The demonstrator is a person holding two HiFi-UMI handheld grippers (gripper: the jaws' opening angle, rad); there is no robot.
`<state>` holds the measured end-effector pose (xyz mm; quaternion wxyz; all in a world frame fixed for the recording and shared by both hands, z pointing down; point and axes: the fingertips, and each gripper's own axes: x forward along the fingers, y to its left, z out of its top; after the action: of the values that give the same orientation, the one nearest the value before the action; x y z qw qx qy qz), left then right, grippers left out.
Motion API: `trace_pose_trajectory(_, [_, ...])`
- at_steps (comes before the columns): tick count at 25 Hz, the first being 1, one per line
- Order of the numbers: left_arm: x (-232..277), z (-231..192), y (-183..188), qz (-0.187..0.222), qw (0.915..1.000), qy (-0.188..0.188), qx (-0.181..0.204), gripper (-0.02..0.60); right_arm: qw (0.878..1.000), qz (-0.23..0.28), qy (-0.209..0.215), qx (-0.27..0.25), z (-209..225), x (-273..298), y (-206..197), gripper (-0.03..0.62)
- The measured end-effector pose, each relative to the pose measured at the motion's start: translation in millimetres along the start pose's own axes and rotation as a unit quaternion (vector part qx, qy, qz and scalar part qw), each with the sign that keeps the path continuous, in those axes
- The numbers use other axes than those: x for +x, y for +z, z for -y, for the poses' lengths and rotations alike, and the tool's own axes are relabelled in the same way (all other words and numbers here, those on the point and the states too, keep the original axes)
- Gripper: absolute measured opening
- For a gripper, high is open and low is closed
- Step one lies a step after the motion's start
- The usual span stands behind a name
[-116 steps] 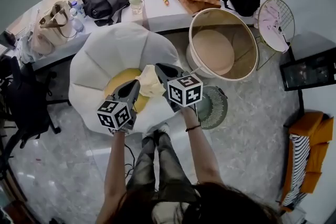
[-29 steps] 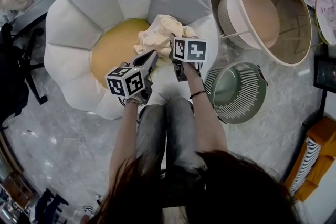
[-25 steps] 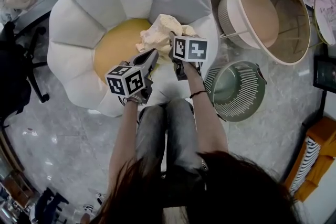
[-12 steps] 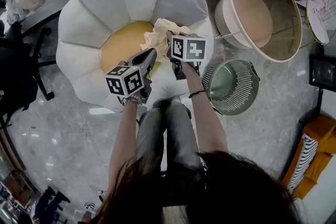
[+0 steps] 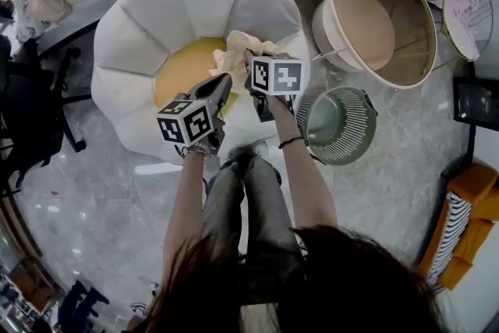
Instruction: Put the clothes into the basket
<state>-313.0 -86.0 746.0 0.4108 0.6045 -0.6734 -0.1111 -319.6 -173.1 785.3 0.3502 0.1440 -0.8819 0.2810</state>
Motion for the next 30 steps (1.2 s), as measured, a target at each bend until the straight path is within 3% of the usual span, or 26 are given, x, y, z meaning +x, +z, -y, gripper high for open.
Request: trace_pose_trajectory(30, [-94.3, 117.7, 76.7, 0.021, 0.9991, -0.028, 0.023, 0.011, 0.997, 0.073, 0.015, -0.033, -86.6, -164.4, 94.6, 0.012])
